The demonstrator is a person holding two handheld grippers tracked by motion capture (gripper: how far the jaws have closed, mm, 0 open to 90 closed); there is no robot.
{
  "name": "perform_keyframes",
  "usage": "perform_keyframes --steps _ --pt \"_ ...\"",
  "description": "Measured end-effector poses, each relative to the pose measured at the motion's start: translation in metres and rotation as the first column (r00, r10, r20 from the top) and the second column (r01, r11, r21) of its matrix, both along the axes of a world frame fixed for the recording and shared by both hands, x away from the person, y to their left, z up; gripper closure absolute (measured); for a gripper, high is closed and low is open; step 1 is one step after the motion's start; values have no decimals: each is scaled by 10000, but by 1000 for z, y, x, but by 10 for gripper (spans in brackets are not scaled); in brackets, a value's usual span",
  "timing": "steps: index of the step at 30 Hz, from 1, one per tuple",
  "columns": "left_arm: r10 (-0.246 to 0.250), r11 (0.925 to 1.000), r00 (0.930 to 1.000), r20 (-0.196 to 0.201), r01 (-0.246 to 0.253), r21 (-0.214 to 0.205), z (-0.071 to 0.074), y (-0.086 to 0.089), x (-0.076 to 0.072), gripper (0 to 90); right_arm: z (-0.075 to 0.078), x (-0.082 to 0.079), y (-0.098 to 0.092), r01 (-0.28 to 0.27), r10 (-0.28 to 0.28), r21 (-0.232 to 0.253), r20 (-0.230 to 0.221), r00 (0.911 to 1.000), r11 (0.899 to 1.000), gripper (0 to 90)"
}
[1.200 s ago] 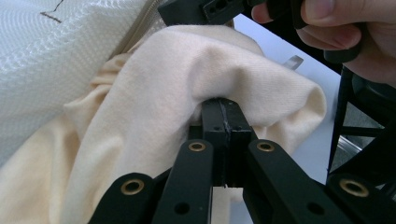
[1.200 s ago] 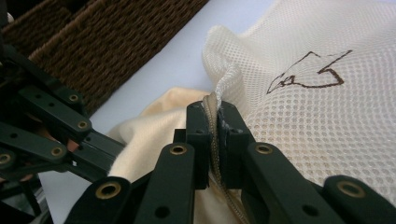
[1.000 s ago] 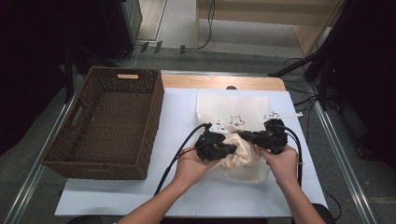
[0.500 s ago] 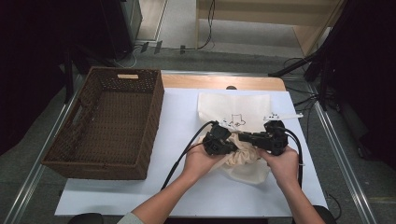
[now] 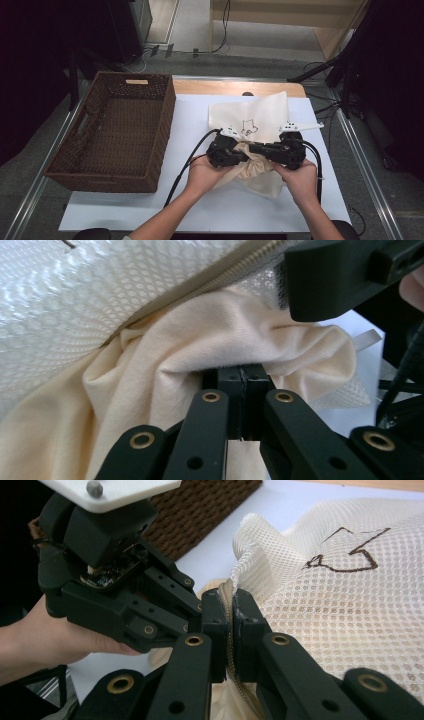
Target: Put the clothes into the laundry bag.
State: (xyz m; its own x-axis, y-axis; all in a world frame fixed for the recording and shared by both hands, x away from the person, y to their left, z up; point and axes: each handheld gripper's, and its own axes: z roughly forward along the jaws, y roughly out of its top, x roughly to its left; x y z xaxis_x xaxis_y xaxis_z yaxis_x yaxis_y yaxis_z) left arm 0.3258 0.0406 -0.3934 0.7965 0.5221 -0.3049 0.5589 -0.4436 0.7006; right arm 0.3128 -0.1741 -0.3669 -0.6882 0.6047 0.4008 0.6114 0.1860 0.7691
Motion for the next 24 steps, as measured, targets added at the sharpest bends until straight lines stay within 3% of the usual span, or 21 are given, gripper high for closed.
perform_keyframes --steps 8,19,24 --pt "-60 10000 10000 -37 60 37 21 18 -15 900 13 -9 9 -326 325 61 171 9993 9995 868" --pt "-26 9973 9993 -362 52 738 -8 -16 9 900 -9 7 -2 100 -113 -268 -504 9987 9996 868" --pt "53 9988 9970 -778 -15 492 -17 -28 21 900 -12 10 -8 266 -278 -215 -571 9980 9994 868"
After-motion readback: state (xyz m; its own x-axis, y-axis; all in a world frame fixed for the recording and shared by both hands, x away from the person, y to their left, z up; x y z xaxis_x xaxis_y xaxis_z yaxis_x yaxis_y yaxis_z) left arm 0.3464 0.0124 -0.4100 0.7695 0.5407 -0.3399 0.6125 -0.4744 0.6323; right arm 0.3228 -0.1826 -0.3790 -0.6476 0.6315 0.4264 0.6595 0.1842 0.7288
